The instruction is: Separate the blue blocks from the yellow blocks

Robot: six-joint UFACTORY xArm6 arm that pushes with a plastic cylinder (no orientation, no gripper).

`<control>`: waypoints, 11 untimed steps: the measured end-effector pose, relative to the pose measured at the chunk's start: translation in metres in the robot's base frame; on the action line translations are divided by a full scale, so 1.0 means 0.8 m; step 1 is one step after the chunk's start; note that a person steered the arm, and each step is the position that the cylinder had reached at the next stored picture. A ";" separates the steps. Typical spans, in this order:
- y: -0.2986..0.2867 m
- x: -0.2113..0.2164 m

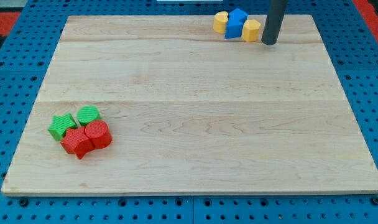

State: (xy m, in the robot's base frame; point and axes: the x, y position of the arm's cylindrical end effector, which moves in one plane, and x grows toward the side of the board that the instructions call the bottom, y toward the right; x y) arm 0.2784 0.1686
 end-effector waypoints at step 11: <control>0.044 -0.023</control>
State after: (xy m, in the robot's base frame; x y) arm 0.2597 0.2039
